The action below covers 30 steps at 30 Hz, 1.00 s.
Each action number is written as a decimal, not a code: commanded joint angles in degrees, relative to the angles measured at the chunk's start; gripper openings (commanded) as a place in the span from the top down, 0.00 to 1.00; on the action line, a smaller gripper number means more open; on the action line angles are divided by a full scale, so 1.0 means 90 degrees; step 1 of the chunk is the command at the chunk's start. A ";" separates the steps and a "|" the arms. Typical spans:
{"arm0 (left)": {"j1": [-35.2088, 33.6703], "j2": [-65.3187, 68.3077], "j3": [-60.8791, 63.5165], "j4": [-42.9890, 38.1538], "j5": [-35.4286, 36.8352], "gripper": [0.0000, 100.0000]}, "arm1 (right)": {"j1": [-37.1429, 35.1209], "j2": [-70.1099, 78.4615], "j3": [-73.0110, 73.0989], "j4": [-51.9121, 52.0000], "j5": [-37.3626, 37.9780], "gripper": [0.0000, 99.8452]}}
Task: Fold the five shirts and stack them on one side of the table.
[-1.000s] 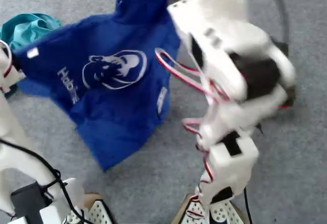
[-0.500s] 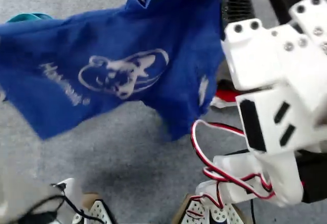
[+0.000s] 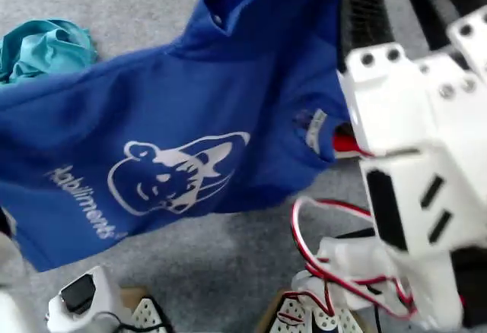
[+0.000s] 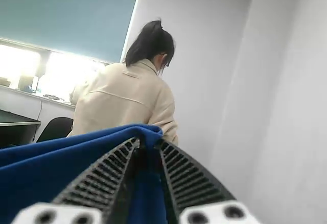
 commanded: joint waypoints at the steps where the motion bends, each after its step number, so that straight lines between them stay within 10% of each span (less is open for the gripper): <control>1: -0.0054 -0.0440 0.0679 0.0039 -0.0049 0.97 | 0.0049 -0.0327 -0.0054 0.0254 -0.0010 0.99; 21: 0.0005 -0.2510 0.4088 -0.0107 -0.0293 0.97 | 0.0039 -0.1460 0.3932 -0.0596 0.1426 0.99; 30: 0.0669 -0.1739 0.7614 -0.3956 -0.0020 0.97 | 0.0068 -0.0269 0.6540 -0.2716 0.1485 0.99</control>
